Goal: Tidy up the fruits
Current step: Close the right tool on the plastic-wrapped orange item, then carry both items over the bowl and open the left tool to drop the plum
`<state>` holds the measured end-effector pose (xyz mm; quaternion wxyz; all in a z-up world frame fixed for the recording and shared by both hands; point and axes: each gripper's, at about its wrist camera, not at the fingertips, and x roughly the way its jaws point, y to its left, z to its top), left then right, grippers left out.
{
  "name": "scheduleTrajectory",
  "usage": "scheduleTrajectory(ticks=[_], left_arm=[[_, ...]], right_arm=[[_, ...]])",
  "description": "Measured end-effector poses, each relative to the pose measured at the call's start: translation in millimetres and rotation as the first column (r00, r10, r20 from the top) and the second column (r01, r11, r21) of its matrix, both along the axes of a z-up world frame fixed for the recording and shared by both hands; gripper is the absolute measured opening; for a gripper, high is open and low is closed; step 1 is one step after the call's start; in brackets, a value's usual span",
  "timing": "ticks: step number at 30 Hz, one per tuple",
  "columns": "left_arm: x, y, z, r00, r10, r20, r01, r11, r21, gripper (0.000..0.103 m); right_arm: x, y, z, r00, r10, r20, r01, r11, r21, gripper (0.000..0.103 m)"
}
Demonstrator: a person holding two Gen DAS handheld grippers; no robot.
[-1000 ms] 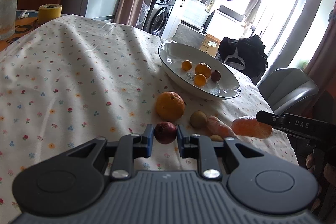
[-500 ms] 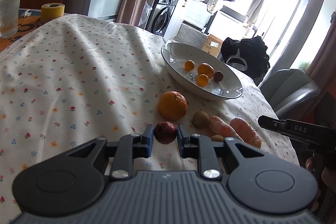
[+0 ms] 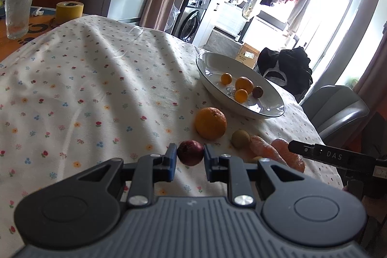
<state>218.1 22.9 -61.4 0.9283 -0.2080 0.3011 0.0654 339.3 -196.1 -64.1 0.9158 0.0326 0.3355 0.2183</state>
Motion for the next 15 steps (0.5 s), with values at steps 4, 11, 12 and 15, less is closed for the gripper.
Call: scheduleTrajectory(ticks=[4, 11, 12, 15], left_arm=[[1, 3, -3, 1.000, 0.009, -0.009, -0.009, 1.000, -0.001, 0.022], [1, 3, -6, 1.000, 0.007, -0.012, -0.007, 1.000, -0.007, 0.022], [1, 3, -6, 1.000, 0.006, -0.011, -0.006, 1.000, -0.008, 0.022], [0, 2, -6, 1.000, 0.002, -0.009, -0.002, 1.000, -0.009, 0.022]], right_arm=[[6, 5, -7, 1.000, -0.002, -0.007, 0.002, 1.000, -0.029, 0.052], [3, 17, -20, 0.998, 0.059, -0.018, -0.061, 0.994, -0.094, 0.055], [0, 20, -21, 0.998, 0.070, -0.002, -0.070, 0.990, -0.119, 0.055], [-2, 19, -20, 0.998, 0.062, 0.005, -0.061, 0.988, -0.139, 0.041]])
